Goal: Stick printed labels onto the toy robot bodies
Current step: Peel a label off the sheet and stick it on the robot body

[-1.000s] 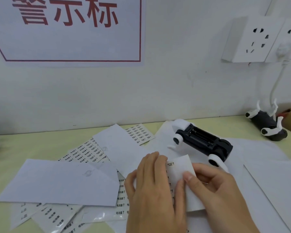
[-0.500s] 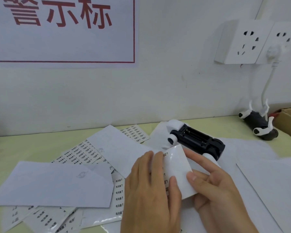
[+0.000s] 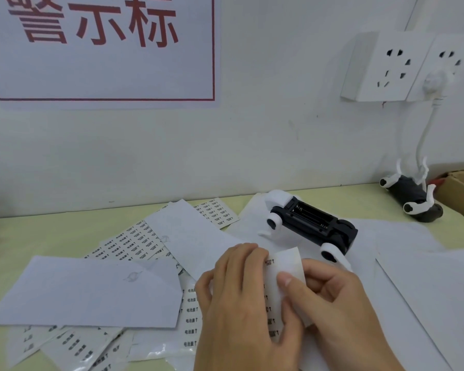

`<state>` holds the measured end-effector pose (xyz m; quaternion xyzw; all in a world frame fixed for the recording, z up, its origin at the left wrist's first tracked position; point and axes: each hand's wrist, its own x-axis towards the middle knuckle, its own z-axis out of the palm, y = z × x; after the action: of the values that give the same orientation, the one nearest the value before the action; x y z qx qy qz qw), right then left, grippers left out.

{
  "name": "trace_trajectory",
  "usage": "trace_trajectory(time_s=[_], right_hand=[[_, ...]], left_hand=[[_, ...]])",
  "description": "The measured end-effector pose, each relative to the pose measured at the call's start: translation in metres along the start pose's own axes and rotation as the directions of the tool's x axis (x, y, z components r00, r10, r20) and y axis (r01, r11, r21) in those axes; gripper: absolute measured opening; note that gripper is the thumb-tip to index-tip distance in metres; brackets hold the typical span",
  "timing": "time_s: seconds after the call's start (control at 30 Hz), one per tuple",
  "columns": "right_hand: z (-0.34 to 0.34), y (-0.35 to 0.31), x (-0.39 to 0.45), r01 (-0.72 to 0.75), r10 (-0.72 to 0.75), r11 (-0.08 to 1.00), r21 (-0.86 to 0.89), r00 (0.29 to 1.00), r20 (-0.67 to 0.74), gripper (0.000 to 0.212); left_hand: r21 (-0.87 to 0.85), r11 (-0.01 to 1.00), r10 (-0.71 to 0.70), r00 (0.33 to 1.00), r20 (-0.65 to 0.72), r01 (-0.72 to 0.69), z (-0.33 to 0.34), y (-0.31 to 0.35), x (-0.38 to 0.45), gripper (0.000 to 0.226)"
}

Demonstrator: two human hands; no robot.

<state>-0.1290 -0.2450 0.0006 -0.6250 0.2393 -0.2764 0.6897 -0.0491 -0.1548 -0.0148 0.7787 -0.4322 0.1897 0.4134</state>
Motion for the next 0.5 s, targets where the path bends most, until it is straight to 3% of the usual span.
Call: trace_trajectory(time_s=[0.33, 0.5], right_hand=[[0.0011, -0.0042, -0.0022, -0.029, 0.029, 0.999, 0.035, 1.0, -0.001, 0.019], [-0.0005, -0.004, -0.0019, -0.045, 0.045, 0.999, 0.031, 0.999, 0.003, 0.017]], left_hand=[[-0.069, 0.997, 0.03, 0.999, 0.019, -0.028, -0.0032, 0.0016, 0.0, 0.047], [-0.096, 0.995, 0.03, 0.995, -0.094, -0.039, -0.0022, -0.0002, 0.0021, 0.032]])
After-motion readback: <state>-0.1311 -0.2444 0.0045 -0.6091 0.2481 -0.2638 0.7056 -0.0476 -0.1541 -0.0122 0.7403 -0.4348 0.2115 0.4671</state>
